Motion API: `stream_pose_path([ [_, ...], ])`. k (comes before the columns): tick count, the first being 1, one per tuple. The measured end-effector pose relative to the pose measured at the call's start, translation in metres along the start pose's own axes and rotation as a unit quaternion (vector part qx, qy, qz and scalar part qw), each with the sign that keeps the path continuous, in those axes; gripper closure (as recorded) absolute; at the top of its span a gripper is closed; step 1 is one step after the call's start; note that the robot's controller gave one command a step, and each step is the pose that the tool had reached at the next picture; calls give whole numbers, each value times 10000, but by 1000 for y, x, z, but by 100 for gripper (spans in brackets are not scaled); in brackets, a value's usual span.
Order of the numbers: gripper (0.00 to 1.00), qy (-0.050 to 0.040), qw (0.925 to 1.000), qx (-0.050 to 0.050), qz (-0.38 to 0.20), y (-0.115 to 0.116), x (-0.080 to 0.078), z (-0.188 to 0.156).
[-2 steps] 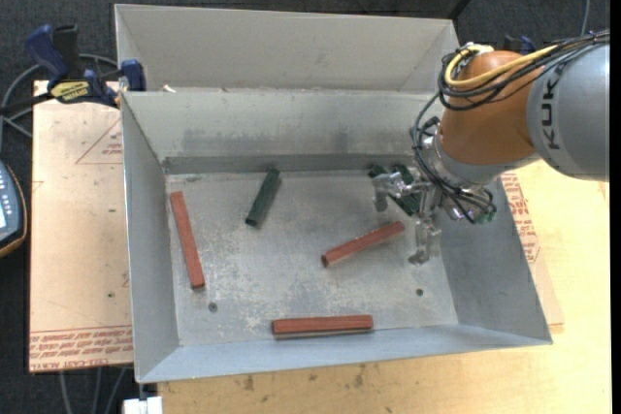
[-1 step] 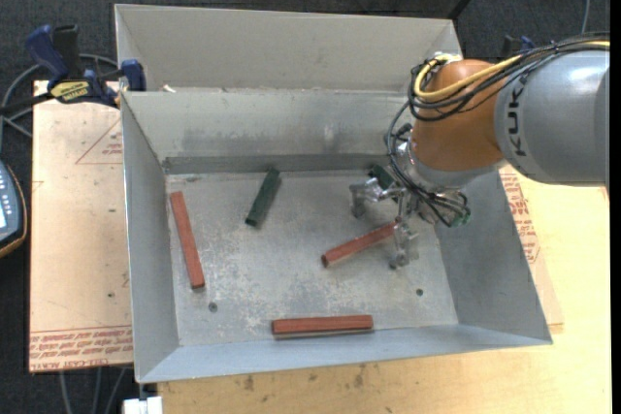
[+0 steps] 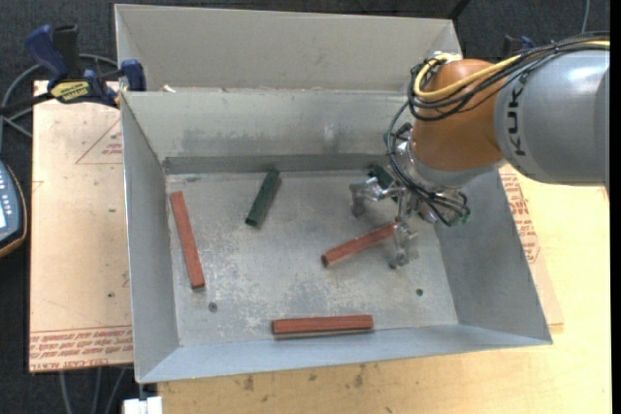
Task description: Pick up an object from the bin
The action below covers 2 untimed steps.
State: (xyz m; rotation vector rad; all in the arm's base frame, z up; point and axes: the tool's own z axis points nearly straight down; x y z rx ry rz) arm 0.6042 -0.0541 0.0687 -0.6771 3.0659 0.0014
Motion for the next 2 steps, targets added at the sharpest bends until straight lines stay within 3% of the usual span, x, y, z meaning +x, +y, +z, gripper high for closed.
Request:
stream_pose_path([
  [1, 100, -8, 10000, 7, -1, 0, -1, -1],
  [2, 100, -47, 10000, 29, 8, -1, -4, -134],
])
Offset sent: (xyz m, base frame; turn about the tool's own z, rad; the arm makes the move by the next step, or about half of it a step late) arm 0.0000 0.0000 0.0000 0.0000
